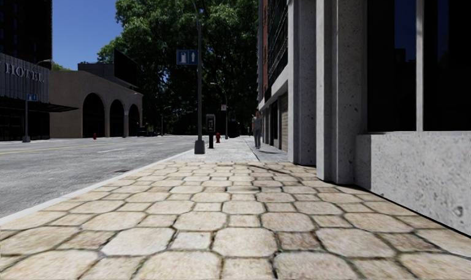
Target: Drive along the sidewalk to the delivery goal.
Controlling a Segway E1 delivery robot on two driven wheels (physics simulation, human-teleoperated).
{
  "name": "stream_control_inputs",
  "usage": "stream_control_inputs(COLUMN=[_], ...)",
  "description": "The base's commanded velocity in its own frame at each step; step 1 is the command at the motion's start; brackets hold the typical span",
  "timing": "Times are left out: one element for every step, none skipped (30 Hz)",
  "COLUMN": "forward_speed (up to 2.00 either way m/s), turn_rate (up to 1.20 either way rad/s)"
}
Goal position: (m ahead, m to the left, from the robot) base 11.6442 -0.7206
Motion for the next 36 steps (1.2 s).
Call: stream_control_inputs(forward_speed=[2.0, 2.0, 2.0, 2.0, 2.0, 2.0, 2.0, 2.0, 2.0, 2.0, 2.0, 2.0, 2.0, 2.0, 2.0, 2.0, 2.0, 2.0, 2.0, 2.0, 2.0, 2.0, 2.0, 2.0, 2.0, 2.0, 2.0, 2.0, 2.0, 2.0, 2.0, 2.0, 2.0, 2.0, 2.0, 2.0], turn_rate=[0.0, 0.0, 0.0, 0.0, 0.0, 0.0, 0.0, 0.0, 0.0, 0.0, 0.0, 0.0, 0.0, 0.0, 0.0, 0.0, 0.0, 0.0, 0.0, 0.0, 0.0, 0.0, 0.0, 0.0, 0.0, 0.0, 0.0, 0.0, 0.0, 0.0, 0.0, 0.0, 0.0, 0.0, 0.0, 0.0])
